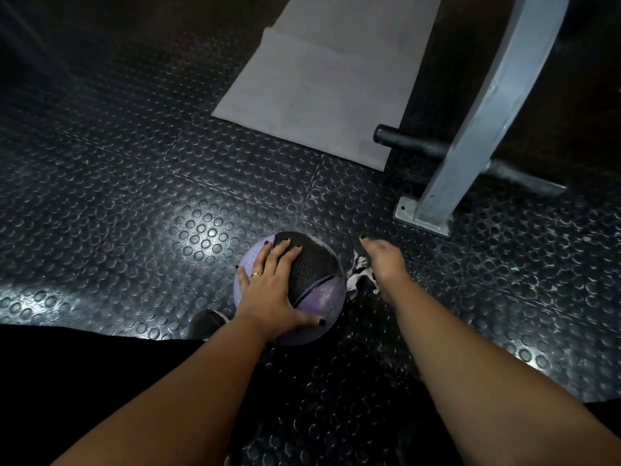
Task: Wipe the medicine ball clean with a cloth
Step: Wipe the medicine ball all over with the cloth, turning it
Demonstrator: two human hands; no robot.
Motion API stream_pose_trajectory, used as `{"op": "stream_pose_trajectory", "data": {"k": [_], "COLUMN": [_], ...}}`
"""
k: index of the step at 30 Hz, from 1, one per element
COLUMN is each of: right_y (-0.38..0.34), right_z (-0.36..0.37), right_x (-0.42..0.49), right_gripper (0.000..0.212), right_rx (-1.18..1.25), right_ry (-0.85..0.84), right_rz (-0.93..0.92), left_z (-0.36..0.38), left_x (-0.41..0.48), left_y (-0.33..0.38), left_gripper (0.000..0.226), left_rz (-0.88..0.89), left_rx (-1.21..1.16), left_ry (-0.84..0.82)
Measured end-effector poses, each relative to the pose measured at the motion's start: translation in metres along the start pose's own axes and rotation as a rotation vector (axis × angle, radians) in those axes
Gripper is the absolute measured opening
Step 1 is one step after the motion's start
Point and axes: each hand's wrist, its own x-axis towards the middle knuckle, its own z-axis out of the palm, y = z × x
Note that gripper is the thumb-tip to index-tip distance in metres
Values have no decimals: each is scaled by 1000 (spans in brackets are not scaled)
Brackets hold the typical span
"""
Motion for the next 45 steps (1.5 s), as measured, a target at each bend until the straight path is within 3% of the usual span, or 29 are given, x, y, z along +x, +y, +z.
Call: {"op": "stream_pose_trajectory", "data": {"k": [2,4,6,9,11,14,16,18,20,23,27,35,40,45], "right_y": [8,20,24,18,14,11,6,0,-5,-11,4,49,62,32], "right_z": [-12,-24,-32,-38,-38,-36,-30,-16,1,31,61,45,17,13], "right_x": [3,8,6,-4,-10,-11,-12,-17,-26,-42,-47,-85,-98,-82], "right_gripper": [74,94,83,75,54,28,39,62,57,19,28,47,43,18], "right_rx": [241,308,362,479,547,563,484,257,-20,-236,-588,-613,-677,-438], "right_ry": [-71,-128,-155,-195,-240,-228,-233,-216,-130,-58,-111,-35,-146,145], "right_rz": [187,247,240,267,294,263,183,85,-112,-553,-832,-814,-814,-699], "left_z": [0,1,1,-2,-2,7,12,15,18,22,27,33,34,35], "left_x": [3,6,8,17,20,20,17,15,12,10,12,6,7,7], "left_y": [3,6,12,18,15,5,2,3,4,5,1,1,8,17], "left_gripper": [106,69,36,23,18,17,20,26,28,28,23,18,25,29], "left_rz": [-7,-41,-69,-141,-195,-242,-233,-202,-166,-99,56,88,72,28], "left_rx": [-101,-190,-200,-163,-156,-115,-103,-85,-67,-35,-18,98,63,-30], "left_ry": [58,181,329,433,465,497,523,529,525,543,558,608,574,582]}}
